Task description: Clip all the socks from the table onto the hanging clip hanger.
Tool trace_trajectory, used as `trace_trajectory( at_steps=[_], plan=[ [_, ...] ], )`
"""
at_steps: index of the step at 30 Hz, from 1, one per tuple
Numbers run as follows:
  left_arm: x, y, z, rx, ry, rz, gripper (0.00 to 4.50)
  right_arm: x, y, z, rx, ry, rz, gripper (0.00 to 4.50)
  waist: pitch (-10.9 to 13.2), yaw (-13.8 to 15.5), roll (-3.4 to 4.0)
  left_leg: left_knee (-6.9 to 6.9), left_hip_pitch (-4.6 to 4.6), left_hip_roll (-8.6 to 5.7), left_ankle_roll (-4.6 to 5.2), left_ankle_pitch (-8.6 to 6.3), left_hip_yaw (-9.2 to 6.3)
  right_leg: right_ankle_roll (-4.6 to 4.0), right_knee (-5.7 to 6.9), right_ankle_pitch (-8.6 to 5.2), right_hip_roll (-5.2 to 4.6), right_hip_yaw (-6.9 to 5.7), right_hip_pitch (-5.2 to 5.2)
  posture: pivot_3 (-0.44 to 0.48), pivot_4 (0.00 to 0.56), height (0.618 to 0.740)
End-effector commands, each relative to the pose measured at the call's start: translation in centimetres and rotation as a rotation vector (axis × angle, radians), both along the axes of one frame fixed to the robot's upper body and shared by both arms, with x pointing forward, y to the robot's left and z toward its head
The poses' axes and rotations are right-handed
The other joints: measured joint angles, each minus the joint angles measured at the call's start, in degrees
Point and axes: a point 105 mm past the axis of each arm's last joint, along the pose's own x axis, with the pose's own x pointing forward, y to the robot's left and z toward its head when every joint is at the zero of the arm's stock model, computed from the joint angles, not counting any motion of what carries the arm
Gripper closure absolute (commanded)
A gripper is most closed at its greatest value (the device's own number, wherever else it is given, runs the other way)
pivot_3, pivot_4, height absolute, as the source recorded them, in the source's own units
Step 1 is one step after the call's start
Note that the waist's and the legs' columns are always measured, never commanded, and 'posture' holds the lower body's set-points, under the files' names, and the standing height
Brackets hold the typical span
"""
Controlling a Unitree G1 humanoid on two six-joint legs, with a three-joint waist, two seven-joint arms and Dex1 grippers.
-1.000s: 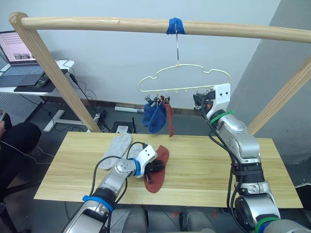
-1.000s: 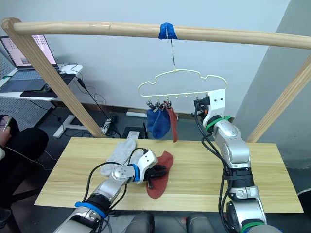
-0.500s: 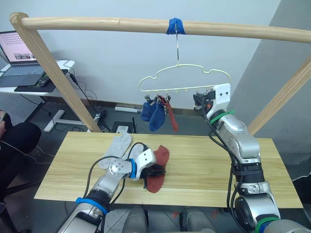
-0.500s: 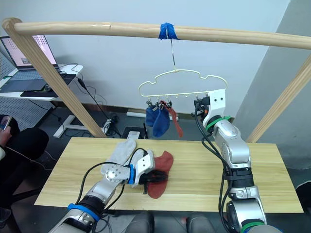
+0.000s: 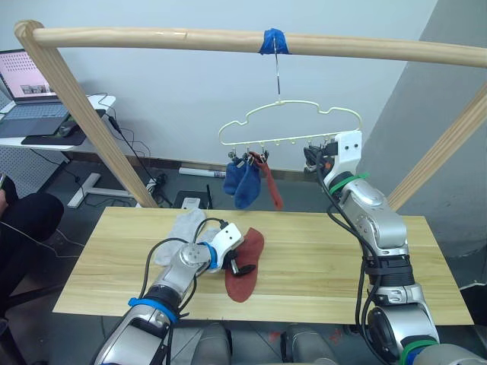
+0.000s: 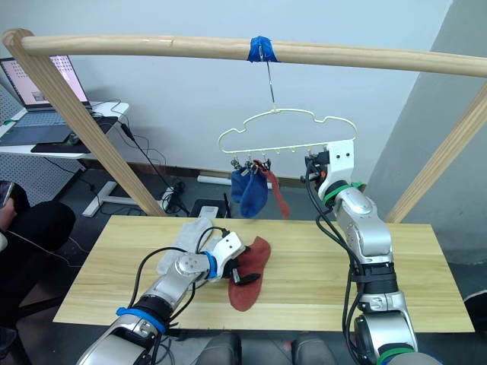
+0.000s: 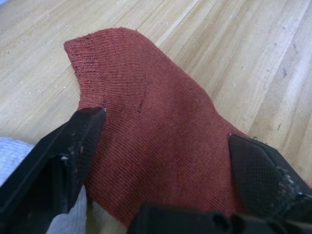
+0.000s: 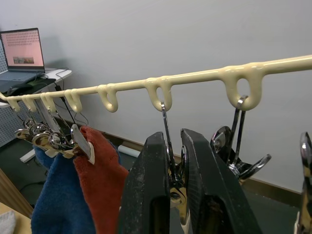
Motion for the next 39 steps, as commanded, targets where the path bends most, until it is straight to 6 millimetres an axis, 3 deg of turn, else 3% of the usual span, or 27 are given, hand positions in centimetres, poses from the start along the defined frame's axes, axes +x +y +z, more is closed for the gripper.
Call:
trace_trajectory(
  at_steps=[1,3,11,20,28,31,35,39],
  plan=[
    [-1.2,-0.9,-0.3,0.007,0.038,-0.109,0.02,-0.1,-0.4,1.1,0.009,-0.036,-0.011,4.39,-0.01,-0.05,0.0,0.0,0.0,0.0,0.0,0.0,0.0,0.0,0.0,0.0,0.0,0.0,0.0,-0.04,0.113,0.74],
    [-1.6,-1.1,-0.2,0.005,0.044,-0.145,0.2,0.0,-0.4,1.1,0.01,-0.036,-0.01,4.39,-0.01,-0.06,0.01,0.0,0.0,0.0,0.0,0.0,0.0,0.0,0.0,0.0,0.0,0.0,0.0,-0.04,0.113,0.74],
    [-2.1,-1.0,0.1,-0.008,0.065,-0.192,1.86,0.0,-0.7,1.3,0.009,-0.04,-0.014,4.39,-0.01,-0.08,0.0,0.0,0.0,0.0,0.0,0.0,0.0,0.0,0.02,0.0,0.0,0.0,0.0,-0.042,0.113,0.74],
    [-1.3,-1.8,2.0,-0.103,-0.031,-0.214,4.43,0.0,-0.9,1.5,0.012,-0.043,-0.014,4.39,-0.01,-0.08,0.0,0.01,0.0,0.0,0.0,0.0,0.0,0.0,0.03,0.0,0.0,0.0,0.0,-0.043,0.11,0.74],
    [0.1,-2.4,6.5,-0.236,-0.218,-0.223,4.47,-0.5,-1.8,1.9,0.119,0.047,0.025,4.39,-0.02,-0.01,0.0,0.02,0.0,0.0,0.0,0.0,-0.01,0.0,0.04,0.0,0.0,0.0,0.01,-0.037,0.11,0.74],
    [1.0,-2.7,10.3,-0.34,-0.38,-0.206,4.47,-1.1,-2.1,2.7,0.245,0.125,0.06,4.39,-0.02,0.03,0.0,0.03,0.0,0.01,0.0,0.0,-0.01,0.0,0.07,0.0,0.0,0.0,0.02,-0.034,0.11,0.74],
    [1.3,-3.3,13.6,-0.441,-0.519,-0.188,4.47,-1.9,-1.6,3.7,0.368,0.225,0.127,4.39,-0.02,0.08,0.0,0.06,0.0,0.01,0.0,0.01,-0.03,0.0,0.14,0.0,0.0,-0.01,0.01,-0.03,0.107,0.74],
    [1.6,-4.5,15.7,-0.53,-0.561,-0.155,4.47,-2.5,-0.6,4.7,0.44,0.28,0.182,4.39,-0.02,-0.04,0.0,0.07,0.0,0.0,0.01,0.01,-0.02,0.0,0.16,0.0,0.0,0.02,0.0,-0.029,0.104,0.74]
  ],
)
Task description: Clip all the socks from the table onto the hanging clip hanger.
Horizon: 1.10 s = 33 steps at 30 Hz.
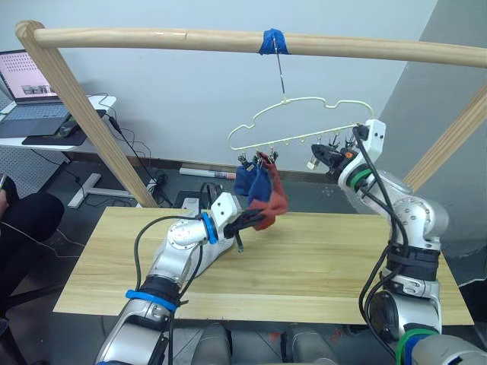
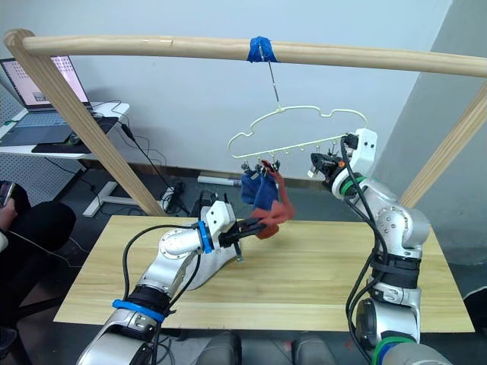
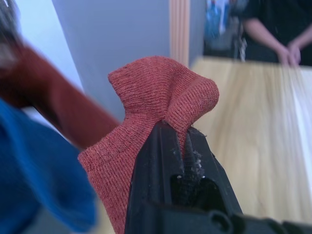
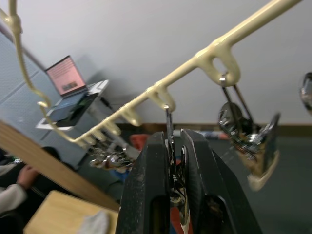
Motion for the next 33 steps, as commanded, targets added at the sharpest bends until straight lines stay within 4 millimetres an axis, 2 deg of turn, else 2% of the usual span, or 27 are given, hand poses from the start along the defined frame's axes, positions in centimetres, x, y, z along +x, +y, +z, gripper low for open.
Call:
trace_trajectory(
  at_steps=[1,9,21,33],
  plan=[
    [0.3,-1.2,3.1,-0.111,-0.066,0.007,4.47,-0.9,1.2,2.6,0.071,-0.026,0.057,4.39,0.0,-0.13,0.0,0.0,0.0,0.0,0.0,0.0,0.0,0.0,0.01,0.0,0.0,0.0,0.0,-0.029,0.101,0.74],
    [1.0,-2.0,4.0,-0.168,-0.053,0.029,4.47,-1.7,2.6,2.8,0.104,0.013,0.113,4.39,-0.01,-0.92,0.01,0.0,0.0,-0.01,0.01,0.0,0.0,0.0,0.09,0.0,0.01,0.01,-0.04,-0.031,0.096,0.74],
    [1.1,-2.4,4.9,-0.195,-0.061,0.016,4.47,-2.0,2.8,2.3,0.122,0.037,0.108,4.39,-0.01,-1.28,0.02,0.0,0.0,-0.01,0.01,0.01,0.0,0.0,0.09,0.0,0.01,0.01,-0.05,-0.039,0.096,0.74],
    [1.0,-2.8,4.8,-0.204,-0.042,-0.004,4.47,-2.2,3.2,2.2,0.131,0.046,0.123,4.39,-0.01,-1.49,0.02,0.0,0.0,-0.01,0.01,0.0,0.0,0.01,0.09,-0.01,0.02,0.01,-0.06,-0.042,0.105,0.74]
  ],
)
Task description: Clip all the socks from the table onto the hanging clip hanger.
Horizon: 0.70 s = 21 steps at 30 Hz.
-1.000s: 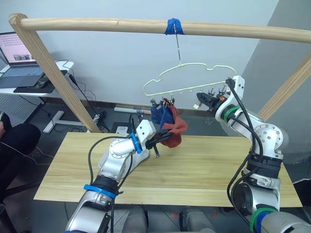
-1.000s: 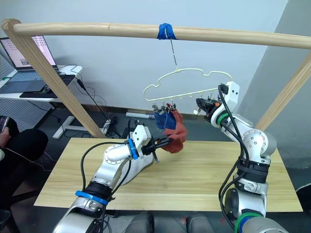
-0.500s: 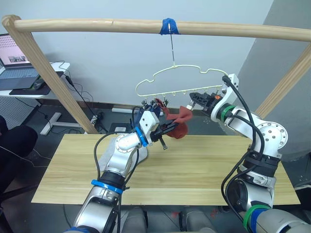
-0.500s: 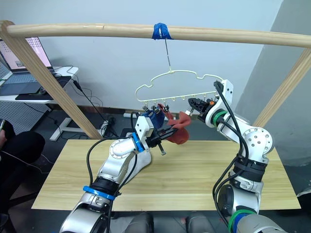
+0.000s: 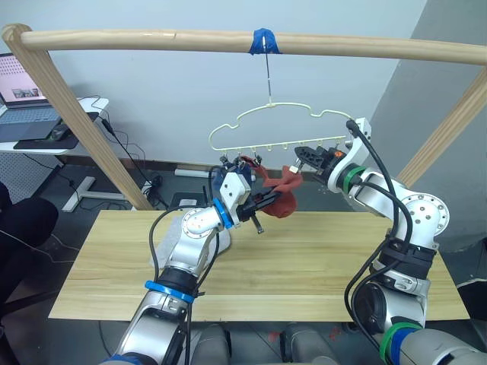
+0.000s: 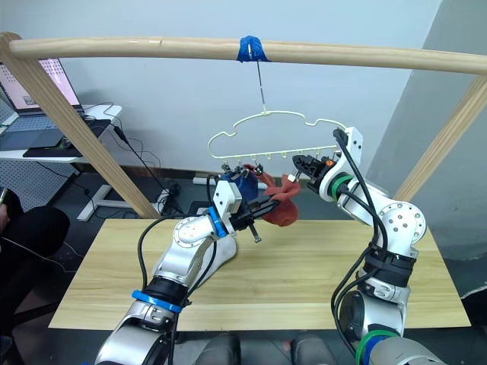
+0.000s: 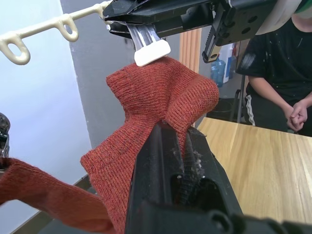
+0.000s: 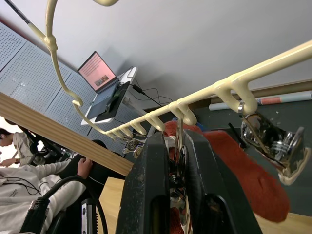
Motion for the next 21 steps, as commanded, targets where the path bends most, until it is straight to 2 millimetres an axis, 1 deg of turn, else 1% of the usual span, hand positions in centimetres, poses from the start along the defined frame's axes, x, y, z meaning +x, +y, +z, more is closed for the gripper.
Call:
trace_trajectory(
  at_steps=[1,8,13,16,21],
  plan=[
    [-0.04,-0.48,1.81,-0.047,-0.048,-0.019,4.47,-0.69,0.34,1.42,0.006,-0.066,0.025,4.39,0.0,-0.02,0.0,0.0,0.0,0.0,0.0,0.0,0.0,0.0,0.0,0.0,0.0,0.0,0.0,-0.042,0.105,0.74],
    [0.14,-0.42,2.74,-0.075,-0.07,-0.015,4.47,-0.95,0.74,1.16,-0.009,-0.066,0.047,4.39,0.0,-0.11,0.0,0.0,0.0,0.0,0.0,0.0,0.0,0.0,0.0,0.0,0.0,0.0,0.0,-0.039,0.105,0.74],
    [-0.09,-0.44,2.66,-0.076,-0.07,-0.025,4.47,-1.08,0.69,1.16,-0.017,-0.075,0.052,4.39,0.0,-0.2,0.0,0.0,0.0,0.0,0.0,0.0,0.0,0.0,0.0,0.0,0.0,0.0,0.0,-0.041,0.105,0.74],
    [-0.27,-0.56,2.54,-0.073,-0.065,-0.035,4.5,-1.18,0.75,1.21,-0.011,-0.079,0.061,3.35,0.0,-0.22,0.0,0.0,0.0,0.0,0.0,0.0,0.0,0.0,-0.01,0.0,0.0,0.01,0.0,-0.044,0.104,0.74],
    [-0.15,-0.62,2.46,-0.068,-0.058,-0.043,4.5,-1.38,0.73,1.3,-0.002,-0.082,0.066,1.49,0.0,-0.62,0.0,0.0,0.0,0.0,0.0,0.0,0.0,0.0,-0.01,0.0,0.0,0.01,0.0,-0.055,0.105,0.74]
  ],
)
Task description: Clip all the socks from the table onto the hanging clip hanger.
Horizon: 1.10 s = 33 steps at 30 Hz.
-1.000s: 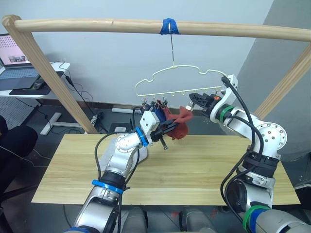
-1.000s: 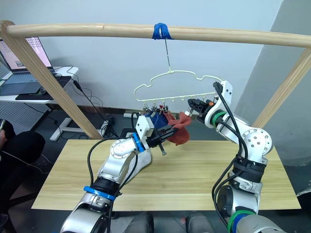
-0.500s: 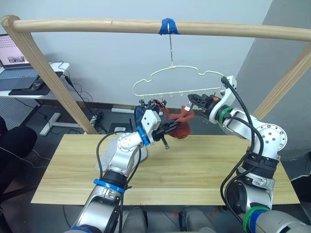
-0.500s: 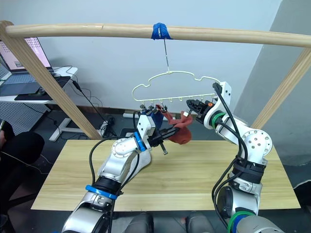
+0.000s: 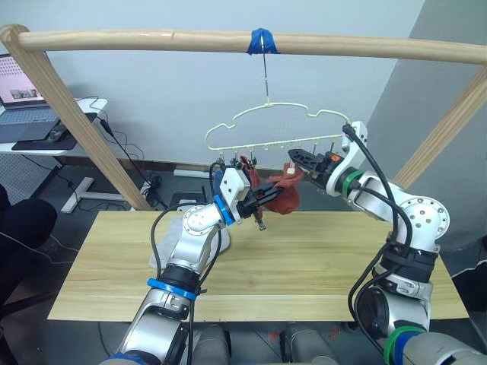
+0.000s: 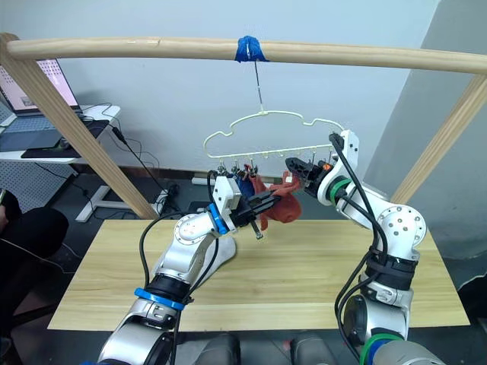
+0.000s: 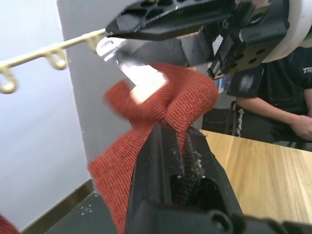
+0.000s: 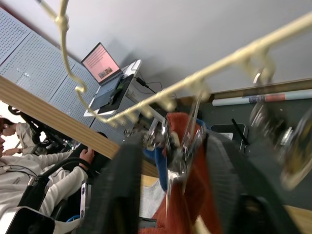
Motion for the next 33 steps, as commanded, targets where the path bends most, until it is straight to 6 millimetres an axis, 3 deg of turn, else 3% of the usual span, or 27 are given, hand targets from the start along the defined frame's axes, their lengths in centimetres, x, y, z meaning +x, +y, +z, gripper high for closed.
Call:
trace_trajectory(
  at_steps=[1,4,6,13,22,28,31,33],
  plan=[
    [-0.1,-0.4,1.4,-0.018,-0.047,-0.021,4.5,-0.7,-0.1,1.7,0.014,-0.074,0.012,1.11,0.0,-0.21,0.0,0.0,0.0,0.0,0.0,0.0,0.0,0.0,0.0,0.0,0.0,0.0,0.0,-0.057,0.105,0.74],
    [0.0,-0.7,1.3,-0.01,-0.042,-0.025,4.5,-0.9,-0.7,1.9,0.011,-0.086,0.006,0.02,0.0,-0.45,0.0,0.0,0.0,-0.01,0.0,0.0,0.0,0.0,0.0,0.0,0.0,0.0,0.0,-0.065,0.106,0.74],
    [0.1,-0.9,1.1,-0.005,-0.025,-0.029,4.5,-1.4,-1.4,2.1,0.011,-0.097,0.0,0.02,0.0,-0.57,0.0,0.0,0.0,0.0,0.0,0.0,0.0,0.0,0.0,0.0,0.0,0.01,0.0,-0.067,0.108,0.74],
    [0.7,-1.0,0.0,-0.039,0.115,-0.029,2.53,-3.6,-4.2,2.3,-0.036,-0.138,-0.025,0.0,0.0,-0.86,0.0,0.0,-0.03,-0.02,0.01,0.0,0.0,0.02,-0.07,-0.01,0.0,0.03,0.01,-0.087,0.113,0.74],
    [0.4,3.6,-1.0,-0.027,0.24,0.01,0.02,-4.5,-4.5,-0.6,-0.324,-0.254,-0.089,0.0,0.01,-2.84,0.01,-0.02,0.01,0.01,0.01,0.0,-0.02,0.29,-0.05,-0.17,0.04,0.03,0.0,-0.095,0.115,0.74],
    [-1.2,5.1,-0.1,-0.046,0.354,-0.035,0.02,-4.4,-2.5,-1.2,-0.399,-0.4,-0.119,0.0,0.01,-2.79,0.0,0.0,0.02,0.01,0.0,0.0,-0.07,0.3,-0.06,-0.18,0.03,0.0,0.03,-0.088,0.116,0.74],
    [-2.0,6.0,1.0,-0.06,0.385,-0.037,0.0,-3.8,-2.1,-1.3,-0.493,-0.498,-0.193,0.61,0.01,-2.31,0.0,0.0,0.01,0.01,-0.01,0.0,-0.11,0.3,-0.06,-0.18,0.03,-0.02,0.03,-0.056,0.112,0.74],
    [-2.5,6.4,1.6,-0.059,0.39,-0.032,0.0,-3.4,-1.8,-1.4,-0.543,-0.547,-0.226,1.28,0.01,-2.27,0.0,0.0,0.01,0.02,-0.01,0.0,-0.12,0.3,-0.06,-0.18,0.03,-0.02,0.03,-0.051,0.111,0.74]
  ],
)
